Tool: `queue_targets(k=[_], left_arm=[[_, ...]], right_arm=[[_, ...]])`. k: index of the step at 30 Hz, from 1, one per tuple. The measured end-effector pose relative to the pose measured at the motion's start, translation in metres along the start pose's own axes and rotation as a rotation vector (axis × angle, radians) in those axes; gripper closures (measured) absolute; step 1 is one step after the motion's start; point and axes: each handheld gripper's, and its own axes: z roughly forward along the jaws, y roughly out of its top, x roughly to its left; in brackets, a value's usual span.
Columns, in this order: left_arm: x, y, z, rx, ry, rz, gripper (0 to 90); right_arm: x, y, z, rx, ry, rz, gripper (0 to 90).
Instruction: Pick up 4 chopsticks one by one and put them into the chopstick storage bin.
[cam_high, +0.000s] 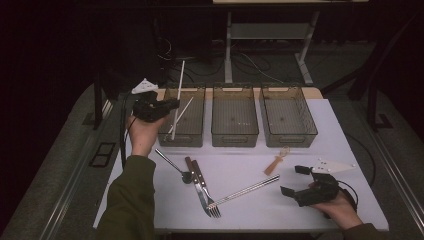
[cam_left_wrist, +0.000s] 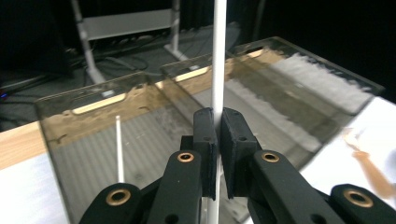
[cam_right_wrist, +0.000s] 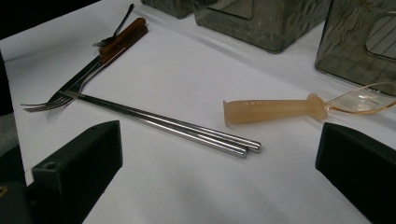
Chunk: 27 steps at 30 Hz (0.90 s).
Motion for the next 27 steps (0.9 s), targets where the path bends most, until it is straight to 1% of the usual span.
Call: queue_targets(k=[1,2,4,5,7,9,10,12,14,17,21,27], left_arm=[[0.002,0.002,0.002,-0.004,0.0,-0.012,84.7],[0.004,0.004,0.005,-0.006,0.012,-0.009,84.7],[0.008,0.008,0.009,-0.004,0.02,-0.019,84.7],[0.01,0.01,0.011,-0.007,0.033,-0.021,84.7],[0.014,0.015,0.014,-0.01,0.035,-0.037,84.8],[0.016,0.019,0.017,-0.01,0.051,-0.035,84.8],[0.018,0.02,0.019,-0.003,0.055,-0.032,84.8],[0.02,0.02,0.023,0.019,0.08,-0.017,84.8],[0.022,0.017,0.027,0.033,0.085,-0.018,84.8],[0.025,0.009,0.035,0.079,0.102,0.0,84.8],[0.029,-0.007,0.043,0.132,0.119,0.005,84.7],[0.04,-0.028,0.047,0.168,0.123,-0.042,84.7]], right_arm=[[0.0,0.0,0.0,0.0,0.0,0.0,0.5],[0.0,0.0,0.0,0.0,0.0,0.0,0.5],[0.0,0.0,0.0,0.0,0.001,0.0,0.5],[0.0,0.0,0.0,-0.001,0.001,0.0,0.5],[0.0,0.0,0.0,-0.002,0.003,0.001,0.5],[0.0,0.0,0.0,-0.002,0.006,0.001,0.5],[0.0,0.0,0.0,-0.001,0.007,0.001,0.5],[0.0,0.0,0.0,-0.005,0.009,-0.004,0.5],[0.0,0.0,-0.001,-0.005,0.009,-0.004,0.5],[0.0,0.0,-0.001,-0.004,0.009,-0.002,0.5],[0.0,0.0,0.0,-0.002,0.011,-0.001,0.5],[0.0,0.0,0.0,-0.001,0.01,0.002,0.5]])
